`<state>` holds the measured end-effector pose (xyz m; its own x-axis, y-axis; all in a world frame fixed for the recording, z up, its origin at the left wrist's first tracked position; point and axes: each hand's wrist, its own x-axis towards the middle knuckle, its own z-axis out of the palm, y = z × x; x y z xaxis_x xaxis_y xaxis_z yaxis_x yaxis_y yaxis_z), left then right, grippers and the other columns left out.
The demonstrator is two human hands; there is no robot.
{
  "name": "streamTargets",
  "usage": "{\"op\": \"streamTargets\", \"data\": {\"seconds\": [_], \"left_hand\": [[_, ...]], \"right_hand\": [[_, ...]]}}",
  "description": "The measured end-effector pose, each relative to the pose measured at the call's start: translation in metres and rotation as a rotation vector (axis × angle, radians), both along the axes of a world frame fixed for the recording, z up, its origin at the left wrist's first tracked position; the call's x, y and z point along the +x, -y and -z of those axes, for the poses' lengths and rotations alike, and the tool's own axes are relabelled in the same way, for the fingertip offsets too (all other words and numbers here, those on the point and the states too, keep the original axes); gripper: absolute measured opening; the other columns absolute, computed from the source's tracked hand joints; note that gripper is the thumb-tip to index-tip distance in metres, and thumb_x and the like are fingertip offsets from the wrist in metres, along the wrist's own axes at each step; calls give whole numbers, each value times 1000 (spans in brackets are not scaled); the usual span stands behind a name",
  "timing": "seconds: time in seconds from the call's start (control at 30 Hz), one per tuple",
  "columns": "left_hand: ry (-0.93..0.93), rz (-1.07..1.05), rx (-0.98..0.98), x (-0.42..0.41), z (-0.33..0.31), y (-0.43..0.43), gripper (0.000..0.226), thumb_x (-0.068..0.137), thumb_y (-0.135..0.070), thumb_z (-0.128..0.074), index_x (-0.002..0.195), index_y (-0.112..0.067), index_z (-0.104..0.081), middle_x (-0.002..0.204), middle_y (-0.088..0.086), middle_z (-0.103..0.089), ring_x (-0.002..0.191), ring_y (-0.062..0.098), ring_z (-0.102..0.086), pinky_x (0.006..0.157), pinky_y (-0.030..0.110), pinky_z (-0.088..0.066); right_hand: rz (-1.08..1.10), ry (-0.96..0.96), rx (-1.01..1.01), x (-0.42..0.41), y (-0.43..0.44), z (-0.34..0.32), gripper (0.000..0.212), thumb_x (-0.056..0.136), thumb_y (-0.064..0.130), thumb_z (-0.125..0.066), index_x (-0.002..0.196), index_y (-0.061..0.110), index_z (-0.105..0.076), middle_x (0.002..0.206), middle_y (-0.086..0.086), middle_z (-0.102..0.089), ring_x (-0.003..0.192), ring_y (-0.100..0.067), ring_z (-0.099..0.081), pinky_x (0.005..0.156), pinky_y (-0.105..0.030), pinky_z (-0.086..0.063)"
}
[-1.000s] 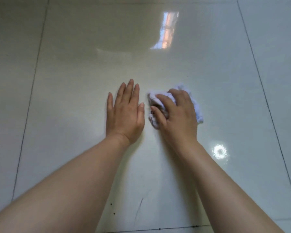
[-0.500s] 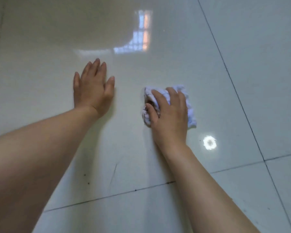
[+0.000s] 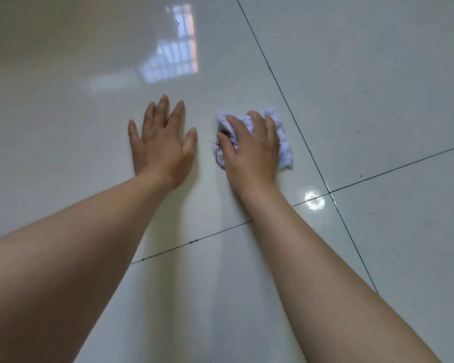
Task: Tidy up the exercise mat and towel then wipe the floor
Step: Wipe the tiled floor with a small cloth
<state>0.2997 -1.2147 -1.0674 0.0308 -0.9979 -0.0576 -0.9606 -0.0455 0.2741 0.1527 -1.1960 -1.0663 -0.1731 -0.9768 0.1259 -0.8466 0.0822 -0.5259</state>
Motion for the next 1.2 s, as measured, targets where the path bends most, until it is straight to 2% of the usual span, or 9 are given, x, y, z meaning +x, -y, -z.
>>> {"op": "streamTargets", "data": {"seconds": [0.13,0.33,0.43,0.53,0.7,0.87,1.0,1.13,1.2], "left_hand": [[3,3,0,-2,-2,0,55,95,-44,-28,147,-31,-17,158,-5,-5,145,14,-1,115,46,2],[2,9,-9,-2,-2,0,55,95,-44,-29,147,-29,-19,158,-4,-8,145,15,-3,115,47,0],[15,35,-47,-5,-8,-3,52,95,-39,-32,145,-25,-26,157,0,-14,144,19,-8,115,50,-2],[61,151,-110,-12,-17,-16,47,96,-33,-33,143,-24,-33,156,1,-19,144,21,-12,115,50,-2],[-181,262,-27,-75,-21,-54,48,97,-40,-35,144,-30,-29,156,-5,-16,144,15,-8,115,50,2],[26,324,1,-100,-3,-61,53,93,-52,-26,145,-41,-16,158,-8,-5,145,13,0,115,50,3],[4,326,-6,-99,-5,-60,52,94,-50,-30,144,-41,-20,157,-9,-8,144,13,-2,115,49,2],[8,332,13,-97,-5,-59,53,93,-49,-30,145,-42,-19,157,-10,-7,144,13,-2,115,48,3],[-68,340,27,-96,-9,-59,54,91,-47,-35,144,-40,-24,157,-10,-11,144,12,-4,115,46,4]], "right_hand": [[-148,64,-47,-4,-59,2,38,83,43,-48,113,25,-65,129,-7,-53,127,-32,-40,100,-45,-36],[-61,29,-61,-1,-81,1,34,84,43,-51,112,28,-65,131,-6,-53,128,-27,-36,100,-37,-27],[25,58,39,-17,-79,-4,33,87,39,-57,119,31,-61,142,-5,-41,138,-27,-26,106,-36,-22],[207,33,60,-39,-111,-4,33,88,38,-58,119,31,-59,142,-7,-38,136,-28,-29,106,-44,-31],[291,23,-36,-80,-166,7,34,86,43,-45,115,31,-60,132,-7,-37,124,-26,-40,99,-43,-41],[373,14,-42,-109,-106,6,30,87,36,-56,115,26,-63,136,-15,-42,126,-32,-37,104,-40,-29],[245,28,1,-104,-85,2,35,88,37,-51,120,27,-60,138,-11,-41,134,-32,-29,108,-41,-23],[64,67,-18,-90,-136,-1,36,86,45,-46,116,33,-61,134,-3,-46,132,-27,-35,105,-40,-32],[99,64,8,-91,-142,-1,36,85,47,-45,115,34,-62,133,-2,-46,131,-26,-36,103,-41,-33]]}}
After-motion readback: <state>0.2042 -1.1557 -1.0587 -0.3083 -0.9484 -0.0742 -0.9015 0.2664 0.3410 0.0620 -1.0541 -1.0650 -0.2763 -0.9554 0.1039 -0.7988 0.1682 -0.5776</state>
